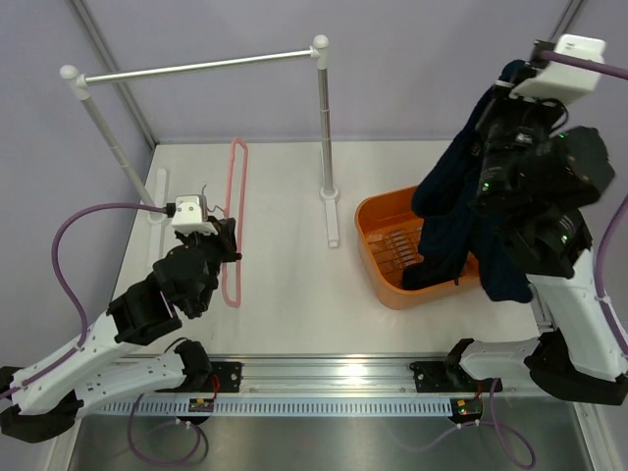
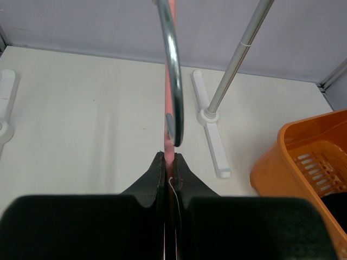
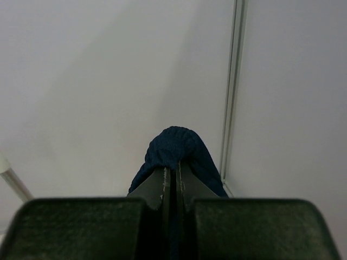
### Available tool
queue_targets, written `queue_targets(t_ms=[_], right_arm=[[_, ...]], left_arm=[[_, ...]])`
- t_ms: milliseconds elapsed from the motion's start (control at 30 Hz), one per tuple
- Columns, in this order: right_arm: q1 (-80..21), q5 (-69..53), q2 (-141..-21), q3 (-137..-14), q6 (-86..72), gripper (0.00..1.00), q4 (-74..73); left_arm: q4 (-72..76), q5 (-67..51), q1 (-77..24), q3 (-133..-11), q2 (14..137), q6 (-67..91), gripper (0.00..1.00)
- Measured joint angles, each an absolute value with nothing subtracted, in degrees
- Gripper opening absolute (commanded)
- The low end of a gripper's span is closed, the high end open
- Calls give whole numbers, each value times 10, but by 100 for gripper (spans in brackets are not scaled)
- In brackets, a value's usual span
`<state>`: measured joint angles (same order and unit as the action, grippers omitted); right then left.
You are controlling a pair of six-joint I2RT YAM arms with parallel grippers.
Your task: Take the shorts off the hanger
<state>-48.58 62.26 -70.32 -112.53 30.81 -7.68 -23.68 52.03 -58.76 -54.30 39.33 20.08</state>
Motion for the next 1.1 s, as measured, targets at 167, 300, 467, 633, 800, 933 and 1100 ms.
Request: queue_targets(t_ms=[167, 300, 467, 633, 800, 933, 1100], right_arm=[[-415, 568, -762, -1142, 211, 0, -187], [-396, 540, -770, -1118, 148, 0, -251], [-380, 535, -730, -1062, 79, 0, -293], [-377, 531, -636, -960, -29, 15, -355], [-376, 510, -548, -874, -146, 58, -439], [-374, 484, -523, -835, -209, 78, -484], [-374, 440, -510, -795, -243, 82, -510]], left_arm=[[-242, 520, -588, -543, 388, 201, 0], [-244, 520, -588, -543, 383, 202, 0], [-244, 520, -588, -543, 384, 202, 0], [-247, 520, -588, -544, 392, 202, 0], [-312, 502, -586, -610, 440, 212, 0], [-375, 455, -570, -708, 502, 217, 0], [-441, 372, -508, -813, 561, 210, 0]])
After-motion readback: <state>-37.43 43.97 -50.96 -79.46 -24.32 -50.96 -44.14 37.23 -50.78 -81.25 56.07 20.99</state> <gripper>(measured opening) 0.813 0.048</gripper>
